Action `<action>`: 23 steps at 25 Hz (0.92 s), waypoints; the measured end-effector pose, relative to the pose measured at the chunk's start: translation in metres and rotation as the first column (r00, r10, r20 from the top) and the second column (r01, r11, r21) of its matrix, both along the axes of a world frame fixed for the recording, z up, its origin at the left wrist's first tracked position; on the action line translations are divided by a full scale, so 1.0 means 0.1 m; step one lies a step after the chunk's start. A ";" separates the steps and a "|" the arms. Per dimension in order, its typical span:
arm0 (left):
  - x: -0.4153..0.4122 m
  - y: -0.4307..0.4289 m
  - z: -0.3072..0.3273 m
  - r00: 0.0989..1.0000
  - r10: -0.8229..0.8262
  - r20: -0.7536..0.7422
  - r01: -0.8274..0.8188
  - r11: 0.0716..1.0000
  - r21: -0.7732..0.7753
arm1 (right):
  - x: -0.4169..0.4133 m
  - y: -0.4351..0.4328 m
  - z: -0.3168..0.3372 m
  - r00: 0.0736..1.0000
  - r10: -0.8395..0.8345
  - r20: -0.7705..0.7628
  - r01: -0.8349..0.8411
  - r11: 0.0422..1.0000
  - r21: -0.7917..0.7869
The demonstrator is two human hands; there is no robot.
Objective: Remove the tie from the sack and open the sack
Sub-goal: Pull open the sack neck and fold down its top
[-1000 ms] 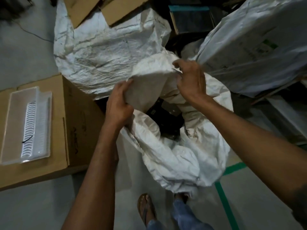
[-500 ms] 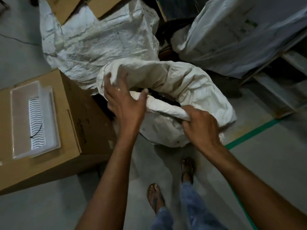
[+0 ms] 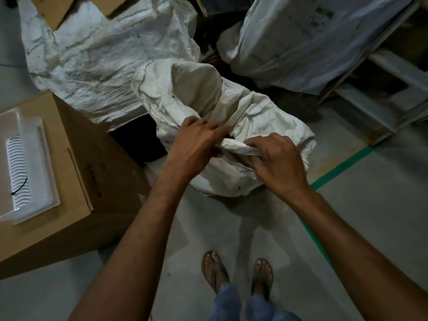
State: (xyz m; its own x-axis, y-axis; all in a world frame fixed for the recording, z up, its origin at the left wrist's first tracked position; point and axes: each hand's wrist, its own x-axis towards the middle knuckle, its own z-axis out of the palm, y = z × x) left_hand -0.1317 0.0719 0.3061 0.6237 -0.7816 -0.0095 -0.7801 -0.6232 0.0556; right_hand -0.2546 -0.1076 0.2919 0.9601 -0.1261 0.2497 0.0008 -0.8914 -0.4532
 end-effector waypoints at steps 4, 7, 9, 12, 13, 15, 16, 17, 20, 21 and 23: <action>-0.10 -0.12 -0.29 0.975 0.132 0.176 -0.094 0.974 -0.208 | -0.06 -0.19 -0.35 0.991 -0.033 -0.130 0.016 0.992 -0.128; -0.35 -0.13 -0.52 0.946 0.313 0.084 -0.264 0.895 -0.360 | 0.05 -0.24 -0.64 0.963 -0.091 0.252 0.142 0.971 -0.192; -0.40 -0.12 -0.58 0.956 0.243 -0.165 -0.283 0.915 -0.286 | 0.17 -0.29 -0.71 0.888 -0.090 0.451 0.210 0.952 -0.223; -0.18 -0.14 -0.52 0.711 0.141 -0.688 -0.297 0.948 -0.113 | 0.35 -0.41 -0.83 0.784 -0.056 0.618 0.270 0.927 -0.260; -0.11 -0.18 -0.56 0.682 0.133 -0.719 -0.304 0.946 -0.113 | 0.40 -0.43 -0.88 0.756 -0.043 0.654 0.281 0.923 -0.264; 0.01 -0.30 -0.73 0.879 0.167 -0.447 -0.282 0.937 -0.205 | 0.49 -0.45 -0.94 0.766 -0.042 0.642 0.244 0.942 -0.230; 0.06 -0.35 -0.84 0.957 0.195 -0.213 -0.251 0.927 -0.277 | 0.52 -0.47 -0.97 0.827 -0.024 0.562 0.155 0.970 -0.186; 0.11 -0.37 -0.95 0.972 0.233 -0.024 -0.229 0.919 -0.320 | 0.53 -0.51 -1.01 0.902 0.012 0.432 0.040 0.993 -0.112; 0.28 -0.41 -1.27 0.926 0.308 0.221 -0.208 0.900 -0.383 | 0.59 -0.70 -1.12 0.979 0.178 0.095 -0.187 0.978 0.093; 0.34 -0.43 -1.35 0.919 0.298 0.257 -0.172 0.892 -0.418 | 0.64 -0.75 -1.17 0.976 0.190 0.110 -0.199 0.977 0.079; 0.42 -0.46 -1.51 0.942 0.215 0.256 -0.082 0.890 -0.448 | 0.72 -0.86 -1.27 0.962 0.187 0.199 -0.187 0.982 -0.018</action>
